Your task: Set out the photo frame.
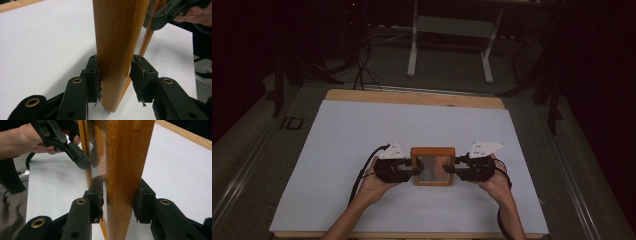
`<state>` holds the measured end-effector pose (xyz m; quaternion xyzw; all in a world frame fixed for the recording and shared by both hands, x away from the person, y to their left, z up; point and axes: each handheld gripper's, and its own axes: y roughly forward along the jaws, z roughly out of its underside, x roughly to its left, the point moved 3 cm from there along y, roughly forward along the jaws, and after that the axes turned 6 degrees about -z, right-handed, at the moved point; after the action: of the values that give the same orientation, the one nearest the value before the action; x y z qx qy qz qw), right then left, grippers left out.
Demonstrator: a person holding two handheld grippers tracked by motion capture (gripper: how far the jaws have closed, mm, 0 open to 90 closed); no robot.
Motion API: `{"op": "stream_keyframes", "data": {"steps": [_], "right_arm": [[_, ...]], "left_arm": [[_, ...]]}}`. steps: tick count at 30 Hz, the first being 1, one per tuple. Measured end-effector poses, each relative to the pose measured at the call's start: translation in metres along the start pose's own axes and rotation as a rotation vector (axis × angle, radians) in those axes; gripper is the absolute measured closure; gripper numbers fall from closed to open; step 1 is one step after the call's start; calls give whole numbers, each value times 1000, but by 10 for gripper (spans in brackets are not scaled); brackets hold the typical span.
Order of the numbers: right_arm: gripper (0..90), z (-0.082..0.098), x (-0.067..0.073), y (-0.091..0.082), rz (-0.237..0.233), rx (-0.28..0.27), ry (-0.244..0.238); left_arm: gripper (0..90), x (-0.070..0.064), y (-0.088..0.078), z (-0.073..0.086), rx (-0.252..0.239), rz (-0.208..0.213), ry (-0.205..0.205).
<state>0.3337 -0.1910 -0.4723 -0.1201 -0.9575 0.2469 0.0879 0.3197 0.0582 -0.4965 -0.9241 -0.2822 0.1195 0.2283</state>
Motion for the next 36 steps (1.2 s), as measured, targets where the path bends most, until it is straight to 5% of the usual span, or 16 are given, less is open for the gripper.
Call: {"op": "stream_keyframes", "data": {"steps": [36], "right_arm": [[627, -16, 8, 19, -2, -77, 67]], "left_arm": [[605, 13, -33, -10, 15, -32, -6]]}}
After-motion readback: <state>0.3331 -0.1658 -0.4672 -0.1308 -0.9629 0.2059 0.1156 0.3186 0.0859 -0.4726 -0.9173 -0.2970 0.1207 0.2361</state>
